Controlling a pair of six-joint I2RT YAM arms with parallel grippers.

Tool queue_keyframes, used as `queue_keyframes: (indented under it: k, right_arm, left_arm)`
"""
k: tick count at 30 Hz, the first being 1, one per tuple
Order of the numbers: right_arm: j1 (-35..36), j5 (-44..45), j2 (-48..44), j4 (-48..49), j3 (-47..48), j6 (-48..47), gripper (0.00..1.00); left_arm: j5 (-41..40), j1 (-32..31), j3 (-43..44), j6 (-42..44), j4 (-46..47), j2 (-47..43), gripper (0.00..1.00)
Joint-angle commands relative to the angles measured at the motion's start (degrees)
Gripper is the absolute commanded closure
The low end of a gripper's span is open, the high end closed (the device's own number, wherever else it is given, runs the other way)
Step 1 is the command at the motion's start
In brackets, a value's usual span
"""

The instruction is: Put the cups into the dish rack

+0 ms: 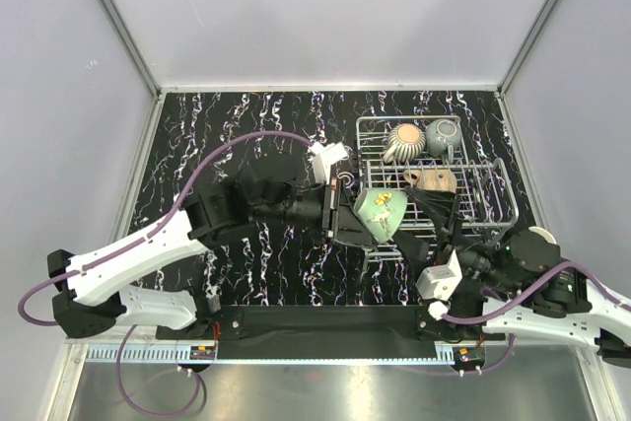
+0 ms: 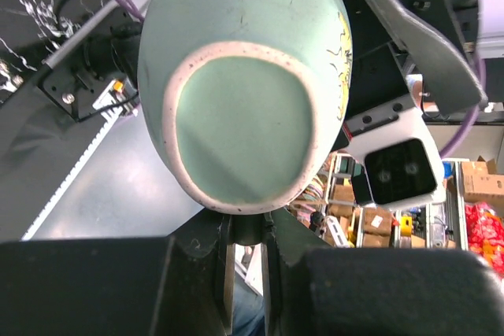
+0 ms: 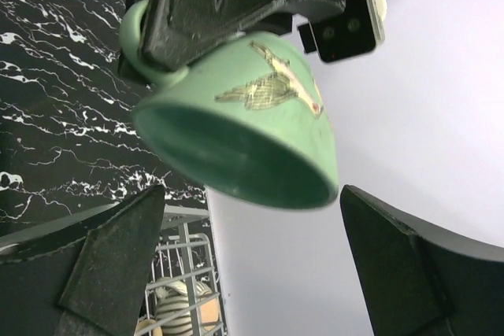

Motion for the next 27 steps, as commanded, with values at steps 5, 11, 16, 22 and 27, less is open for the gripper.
queue_keyframes:
  k: [5,11,16,22,27]
  right_arm:
    - [0.1,9.9,-4.3,4.9,0.1,12.6,0.0]
    - [0.1,27.4,-1.3,9.2,3.9,30.5,0.0]
    - [0.1,35.7,4.5,8.8,7.6,39.6,0.0]
    - [0.1,41.8,9.6,11.5,10.7,43.7,0.0]
    - [-0.3,46.9,15.7,12.7,13.7,42.9,0.0]
  left_arm:
    - [-5.4,2.4,7.2,10.6,-7.1,-1.6,1.0]
    - [-17.8,2.6,13.6,19.8,-15.2,-0.6,1.0]
    - [-26.2,4.1,18.0,26.1,-20.1,1.6,1.0]
    - [-29.7,8.1,20.2,30.6,-22.7,4.5,1.0]
    - [-30.2,11.4,19.2,32.0,-21.5,5.0,1.0]
